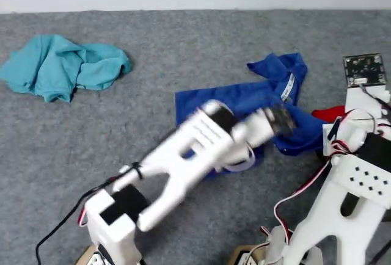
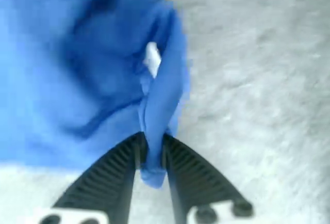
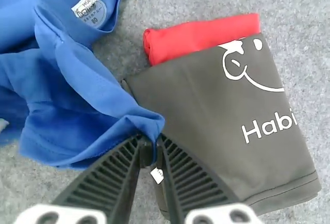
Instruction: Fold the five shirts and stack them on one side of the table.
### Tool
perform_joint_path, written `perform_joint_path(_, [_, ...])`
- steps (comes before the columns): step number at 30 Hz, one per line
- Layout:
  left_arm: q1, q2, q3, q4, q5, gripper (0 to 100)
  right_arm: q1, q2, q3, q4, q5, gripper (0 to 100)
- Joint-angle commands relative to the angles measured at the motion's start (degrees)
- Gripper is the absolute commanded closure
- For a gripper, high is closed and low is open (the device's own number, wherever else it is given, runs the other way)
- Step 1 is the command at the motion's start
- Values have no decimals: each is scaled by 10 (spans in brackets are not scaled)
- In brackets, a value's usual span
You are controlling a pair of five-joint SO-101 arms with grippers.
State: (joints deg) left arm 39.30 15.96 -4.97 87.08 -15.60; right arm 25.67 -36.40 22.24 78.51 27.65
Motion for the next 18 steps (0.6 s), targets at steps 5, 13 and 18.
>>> perform_joint_path(5, [-192,-11,-168,135,-7,987,4,-60,-3,-39,-31,990])
perform_joint_path(13, [-345,-11,-232,135,-6,987,-54,-80,-3,-74,-69,990])
perform_joint_path(18, [-386,-11,-299,135,-5,987,-104,-80,-6,-160,-103,990])
